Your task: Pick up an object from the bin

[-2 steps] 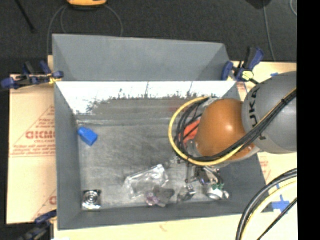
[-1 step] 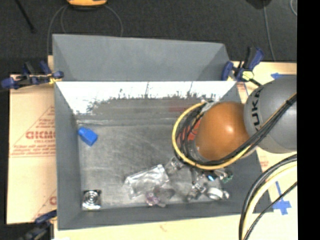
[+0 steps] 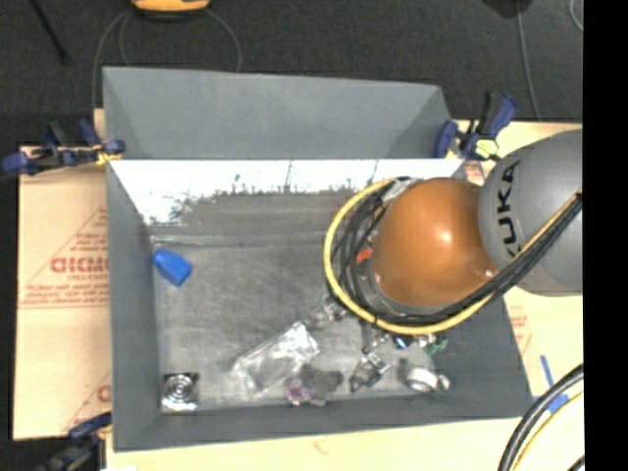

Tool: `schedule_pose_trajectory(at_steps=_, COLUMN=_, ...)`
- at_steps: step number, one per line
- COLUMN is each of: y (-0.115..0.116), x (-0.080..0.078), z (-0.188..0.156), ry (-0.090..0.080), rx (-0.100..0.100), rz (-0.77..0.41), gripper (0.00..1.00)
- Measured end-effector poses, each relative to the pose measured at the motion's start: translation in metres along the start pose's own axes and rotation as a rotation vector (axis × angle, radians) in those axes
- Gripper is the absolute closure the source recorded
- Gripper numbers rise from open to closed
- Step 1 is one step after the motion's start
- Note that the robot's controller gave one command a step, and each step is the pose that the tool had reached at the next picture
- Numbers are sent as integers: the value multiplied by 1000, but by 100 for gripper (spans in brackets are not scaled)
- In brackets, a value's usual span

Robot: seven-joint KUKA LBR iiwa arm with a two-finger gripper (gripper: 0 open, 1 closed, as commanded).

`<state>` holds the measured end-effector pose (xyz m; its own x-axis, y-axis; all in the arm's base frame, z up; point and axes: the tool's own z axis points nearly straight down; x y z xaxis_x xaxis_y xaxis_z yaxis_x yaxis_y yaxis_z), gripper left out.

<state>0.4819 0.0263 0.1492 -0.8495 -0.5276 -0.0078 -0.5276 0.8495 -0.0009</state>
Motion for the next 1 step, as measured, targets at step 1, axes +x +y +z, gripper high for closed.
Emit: schedule_pose_trajectory(at_steps=1, y=24, x=-8, z=21, ry=-2, rx=2, rz=-82, gripper=0)
